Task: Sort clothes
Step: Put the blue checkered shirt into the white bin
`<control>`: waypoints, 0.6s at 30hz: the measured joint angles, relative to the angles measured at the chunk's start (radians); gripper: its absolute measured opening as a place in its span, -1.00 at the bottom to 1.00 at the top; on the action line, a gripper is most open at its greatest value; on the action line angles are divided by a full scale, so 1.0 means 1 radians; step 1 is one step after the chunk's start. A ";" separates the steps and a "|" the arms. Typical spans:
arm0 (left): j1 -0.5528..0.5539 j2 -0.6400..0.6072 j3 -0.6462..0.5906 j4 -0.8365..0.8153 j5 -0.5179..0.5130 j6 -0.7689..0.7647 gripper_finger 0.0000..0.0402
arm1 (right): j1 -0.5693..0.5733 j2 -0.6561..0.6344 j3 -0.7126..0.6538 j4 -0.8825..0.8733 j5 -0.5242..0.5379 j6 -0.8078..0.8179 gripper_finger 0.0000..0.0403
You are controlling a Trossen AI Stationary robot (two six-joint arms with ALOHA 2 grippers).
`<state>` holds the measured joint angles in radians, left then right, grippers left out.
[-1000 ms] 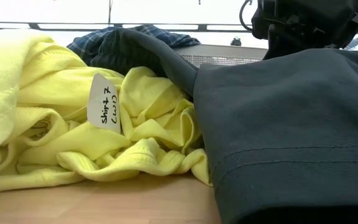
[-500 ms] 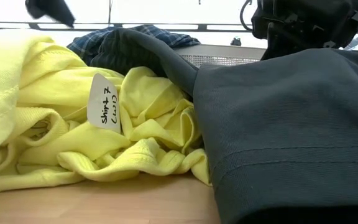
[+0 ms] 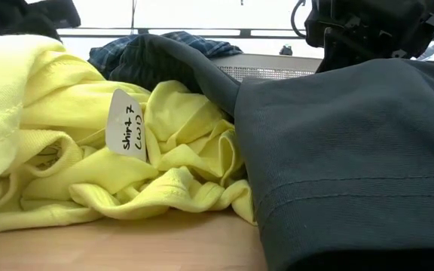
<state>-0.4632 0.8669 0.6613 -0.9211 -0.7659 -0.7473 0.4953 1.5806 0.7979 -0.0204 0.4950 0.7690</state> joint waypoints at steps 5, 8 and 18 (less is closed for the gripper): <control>0.035 0.002 -0.073 0.146 -0.020 0.086 -0.33 | 0.000 0.000 0.000 0.000 0.000 0.000 0.13; 0.050 0.002 -0.069 0.189 -0.009 0.088 -0.55 | 0.000 0.000 0.000 0.000 0.001 0.000 0.13; 0.052 -0.003 0.329 0.025 -0.098 0.232 -0.98 | 0.000 0.000 0.000 0.000 0.001 -0.001 0.13</control>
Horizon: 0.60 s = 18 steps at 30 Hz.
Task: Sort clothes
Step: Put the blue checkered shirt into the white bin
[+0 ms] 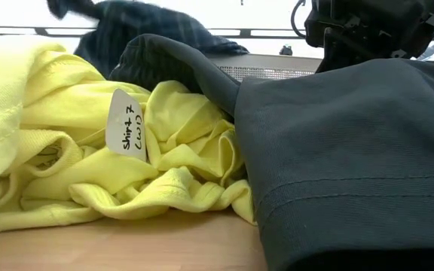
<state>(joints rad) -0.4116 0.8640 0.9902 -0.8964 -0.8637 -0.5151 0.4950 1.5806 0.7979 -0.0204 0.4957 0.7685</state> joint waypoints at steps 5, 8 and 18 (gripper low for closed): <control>0.012 0.014 0.150 0.203 -0.137 0.293 -0.99 | 0.000 0.000 0.000 0.000 0.000 0.000 0.13; 0.073 0.045 0.177 0.433 -0.122 0.523 -0.99 | 0.000 0.000 0.000 0.000 0.000 0.000 0.13; 0.376 0.270 0.304 0.749 0.241 0.770 -1.00 | -0.001 0.000 0.000 0.000 0.000 -0.003 0.13</control>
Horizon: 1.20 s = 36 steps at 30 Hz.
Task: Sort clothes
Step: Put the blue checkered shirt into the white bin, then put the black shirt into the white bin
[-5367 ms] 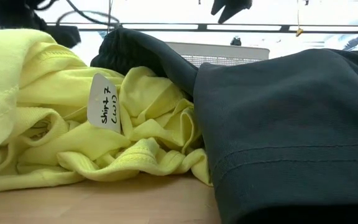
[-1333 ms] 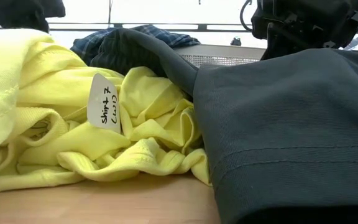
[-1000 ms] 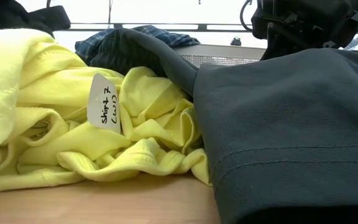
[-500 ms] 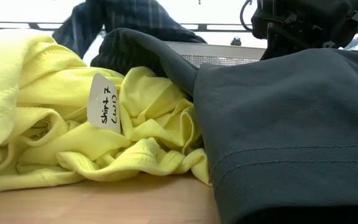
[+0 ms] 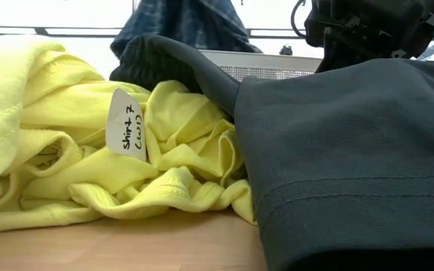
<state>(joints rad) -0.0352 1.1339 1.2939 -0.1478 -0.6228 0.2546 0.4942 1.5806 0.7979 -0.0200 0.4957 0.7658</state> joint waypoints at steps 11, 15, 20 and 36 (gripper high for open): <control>0.142 0.242 0.191 -0.079 0.134 -0.095 -0.94 | 0.000 0.000 0.000 -0.001 0.000 0.000 0.13; 0.186 0.277 0.191 -0.279 0.193 -0.212 -0.83 | 0.000 0.000 0.000 -0.002 -0.001 -0.001 0.13; 0.257 0.331 0.191 -0.489 0.326 -0.374 -0.60 | 0.000 0.000 0.000 -0.003 -0.001 -0.001 0.13; 0.274 0.269 0.189 -0.735 0.369 -0.379 -0.19 | 0.002 0.000 0.000 -0.004 -0.010 -0.001 0.13</control>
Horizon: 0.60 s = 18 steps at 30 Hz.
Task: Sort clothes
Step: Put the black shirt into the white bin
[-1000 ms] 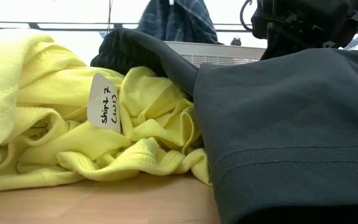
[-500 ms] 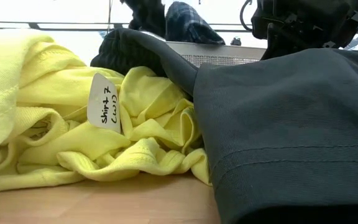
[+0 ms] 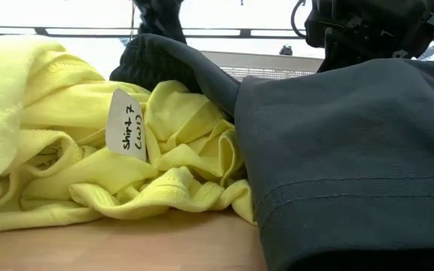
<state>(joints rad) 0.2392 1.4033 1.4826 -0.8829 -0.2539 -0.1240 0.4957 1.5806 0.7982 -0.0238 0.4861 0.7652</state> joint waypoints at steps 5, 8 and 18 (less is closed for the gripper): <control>-0.044 -0.089 0.000 -0.138 -0.041 -0.039 -0.19 | 0.000 0.000 0.000 -0.002 -0.008 0.000 0.13; -0.077 -0.153 -0.007 -0.227 -0.139 -0.084 -0.19 | 0.000 0.000 0.000 -0.002 -0.010 0.000 0.13; -0.058 -0.466 -0.320 -0.295 -0.310 -0.390 -0.19 | 0.000 0.000 0.000 0.004 -0.010 0.001 0.13</control>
<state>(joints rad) 0.1814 0.9374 1.1631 -1.1778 -0.5638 -0.5143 0.4957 1.5806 0.7982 -0.0199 0.4761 0.7658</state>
